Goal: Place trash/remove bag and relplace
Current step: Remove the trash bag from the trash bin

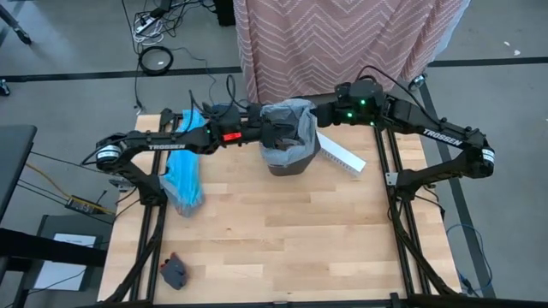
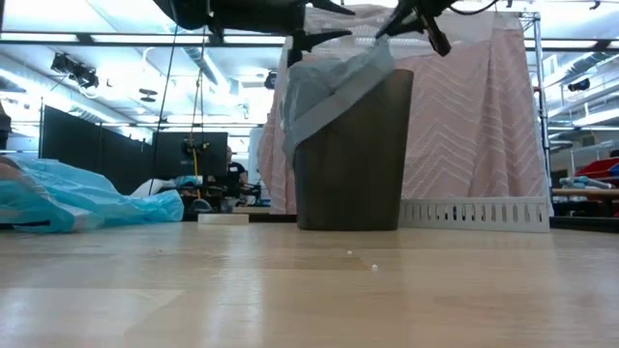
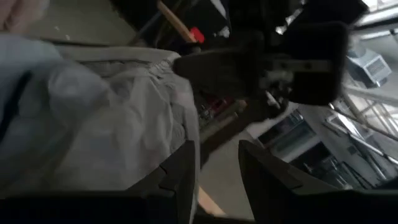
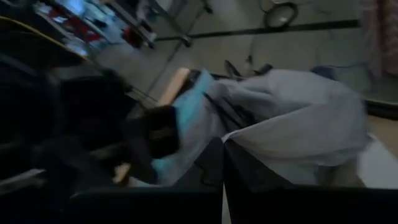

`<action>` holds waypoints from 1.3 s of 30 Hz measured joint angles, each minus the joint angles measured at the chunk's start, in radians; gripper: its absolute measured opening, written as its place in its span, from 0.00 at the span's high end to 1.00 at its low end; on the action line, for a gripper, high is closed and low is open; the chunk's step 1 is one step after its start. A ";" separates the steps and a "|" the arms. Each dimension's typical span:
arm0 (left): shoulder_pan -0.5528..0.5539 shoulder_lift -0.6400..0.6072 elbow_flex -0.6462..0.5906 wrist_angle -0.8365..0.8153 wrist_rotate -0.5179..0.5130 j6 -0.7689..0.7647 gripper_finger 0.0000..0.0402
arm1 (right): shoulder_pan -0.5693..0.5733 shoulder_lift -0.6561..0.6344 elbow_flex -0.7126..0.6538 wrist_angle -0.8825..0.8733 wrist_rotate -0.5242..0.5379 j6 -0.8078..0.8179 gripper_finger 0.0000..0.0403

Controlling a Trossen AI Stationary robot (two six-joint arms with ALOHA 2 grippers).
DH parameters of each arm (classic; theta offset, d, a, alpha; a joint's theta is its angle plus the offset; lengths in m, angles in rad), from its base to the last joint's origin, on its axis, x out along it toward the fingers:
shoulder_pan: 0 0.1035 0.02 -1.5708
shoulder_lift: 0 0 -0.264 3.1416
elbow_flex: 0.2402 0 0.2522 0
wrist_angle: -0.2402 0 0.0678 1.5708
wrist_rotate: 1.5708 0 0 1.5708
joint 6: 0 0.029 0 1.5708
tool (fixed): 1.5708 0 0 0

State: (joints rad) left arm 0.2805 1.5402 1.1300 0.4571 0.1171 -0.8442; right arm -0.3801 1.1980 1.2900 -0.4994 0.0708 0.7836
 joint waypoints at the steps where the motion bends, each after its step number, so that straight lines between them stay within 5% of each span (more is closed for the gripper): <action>1: 0.001 0.014 0.010 0.010 -0.017 0.001 0.67 | 0.000 0.000 0.000 0.020 -0.012 0.000 1.00; 22: 0.008 0.235 0.160 0.064 0.041 0.001 0.68 | 0.047 -0.002 -0.001 0.406 -0.122 0.001 1.00; 26: 0.008 0.234 0.161 0.074 0.096 -0.014 0.68 | 0.047 -0.048 -0.001 0.281 -0.125 -0.049 1.00; 32: 0.017 0.224 0.162 0.129 0.170 -0.053 0.68 | 0.030 -0.201 -0.001 -0.134 -0.012 -0.129 0.98; 39: 0.020 0.224 0.162 0.132 0.177 -0.056 0.68 | 0.053 -0.246 0.002 -0.171 0.035 -0.104 0.76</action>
State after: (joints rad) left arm 0.3005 1.7641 1.2922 0.5888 0.2939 -0.9005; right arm -0.3276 0.9519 1.2915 -0.6707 0.1054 0.6795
